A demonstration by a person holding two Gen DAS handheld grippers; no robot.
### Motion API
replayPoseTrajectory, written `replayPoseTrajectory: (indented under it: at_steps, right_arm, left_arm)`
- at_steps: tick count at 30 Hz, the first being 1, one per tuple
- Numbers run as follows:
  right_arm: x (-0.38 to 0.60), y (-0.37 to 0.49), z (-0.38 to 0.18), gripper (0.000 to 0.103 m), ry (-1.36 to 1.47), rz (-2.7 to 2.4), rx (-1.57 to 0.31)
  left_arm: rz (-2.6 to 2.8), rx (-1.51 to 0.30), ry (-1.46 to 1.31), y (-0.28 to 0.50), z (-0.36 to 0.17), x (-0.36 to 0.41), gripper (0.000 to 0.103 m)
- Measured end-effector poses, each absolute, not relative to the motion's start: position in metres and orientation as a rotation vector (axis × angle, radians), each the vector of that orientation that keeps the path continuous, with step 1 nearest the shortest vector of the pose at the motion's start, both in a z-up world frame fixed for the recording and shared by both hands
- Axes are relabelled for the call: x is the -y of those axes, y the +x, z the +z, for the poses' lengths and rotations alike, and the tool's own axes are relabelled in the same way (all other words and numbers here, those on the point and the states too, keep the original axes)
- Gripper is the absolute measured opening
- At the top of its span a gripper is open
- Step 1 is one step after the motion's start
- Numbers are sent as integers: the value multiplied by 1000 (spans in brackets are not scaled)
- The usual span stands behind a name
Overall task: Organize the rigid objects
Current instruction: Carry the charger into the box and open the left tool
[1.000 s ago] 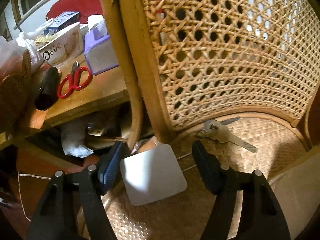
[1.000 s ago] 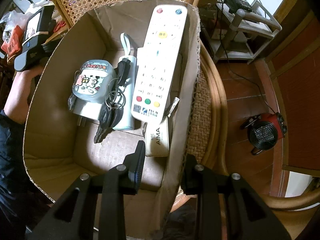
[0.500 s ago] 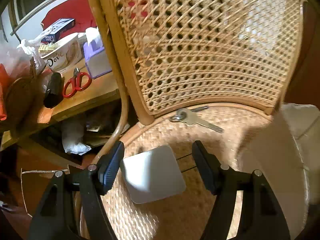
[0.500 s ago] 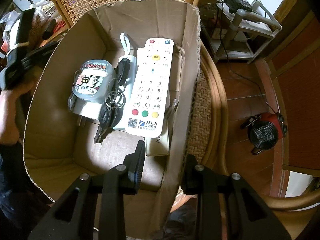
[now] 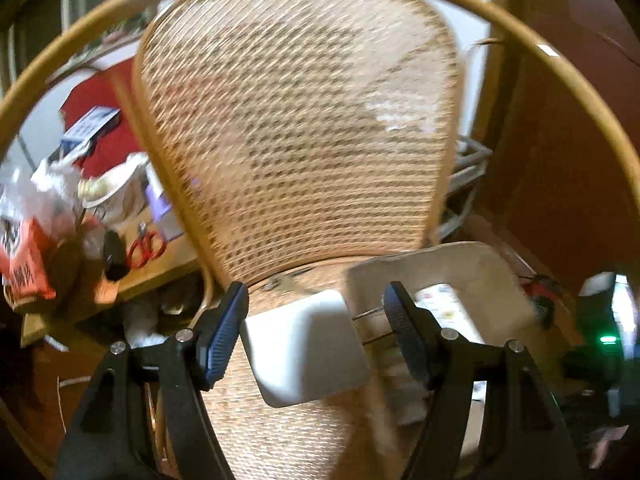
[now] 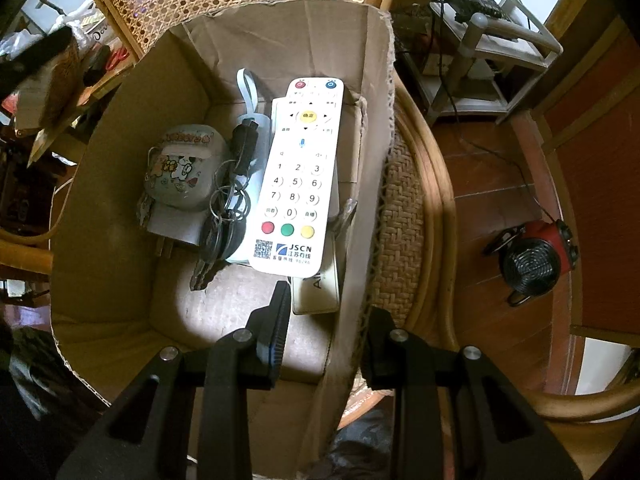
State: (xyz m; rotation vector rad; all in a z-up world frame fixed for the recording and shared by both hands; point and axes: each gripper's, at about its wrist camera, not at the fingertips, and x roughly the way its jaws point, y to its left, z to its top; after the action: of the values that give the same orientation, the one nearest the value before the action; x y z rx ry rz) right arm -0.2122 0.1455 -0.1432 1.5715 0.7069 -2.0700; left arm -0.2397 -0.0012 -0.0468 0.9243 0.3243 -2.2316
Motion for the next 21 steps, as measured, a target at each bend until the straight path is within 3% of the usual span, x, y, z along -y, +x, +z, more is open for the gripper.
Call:
replayPoseTrajectory:
  at_steps: [10,18,21]
  right_arm:
    - [-149,-217,-142,32,1573,-2061,-690]
    - [-151,-220,-144,32,1575,-2048,-677]
    - [-150,-218,-144,32,1572,-2049,-679]
  left_arm:
    - [-2359,-302,1022,-280,-59,-69,69]
    - [-2343,-346,1089,-287,-74,-68,71]
    - [-2334,-312,1086,-287,-76,-70,83]
